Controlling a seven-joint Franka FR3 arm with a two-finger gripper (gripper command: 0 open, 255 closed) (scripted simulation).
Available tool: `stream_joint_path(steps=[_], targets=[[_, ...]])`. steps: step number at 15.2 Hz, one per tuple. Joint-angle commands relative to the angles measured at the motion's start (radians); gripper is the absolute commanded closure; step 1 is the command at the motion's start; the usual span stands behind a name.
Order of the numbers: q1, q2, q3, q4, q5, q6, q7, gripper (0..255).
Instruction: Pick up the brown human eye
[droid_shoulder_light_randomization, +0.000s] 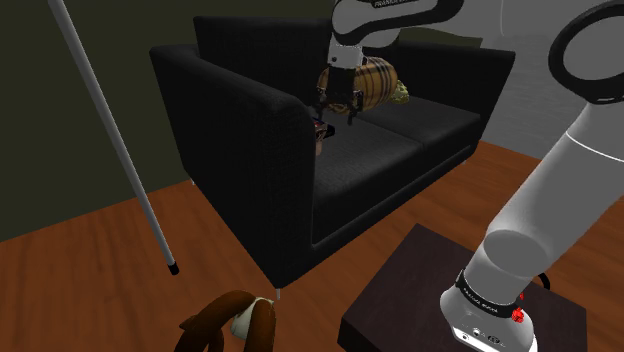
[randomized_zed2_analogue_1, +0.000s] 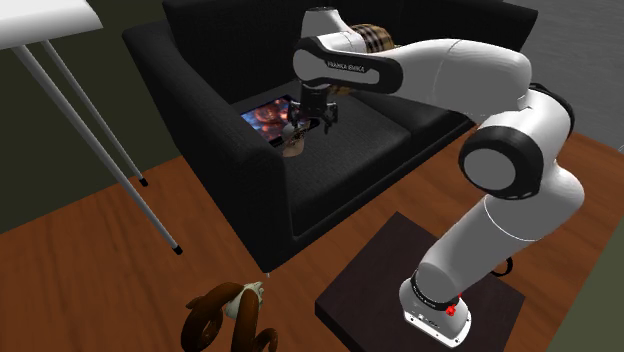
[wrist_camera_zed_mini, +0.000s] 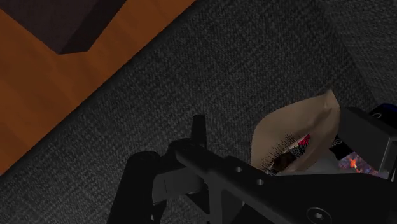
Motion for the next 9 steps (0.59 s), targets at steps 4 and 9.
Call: stream_joint_path(steps=[4, 9], targets=[[-0.026, 0.169, -0.019, 0.151, -0.008, 0.026, 0.170, 0], [-0.051, 0.330, -0.055, 0.318, -0.009, 0.028, 0.320, 0]])
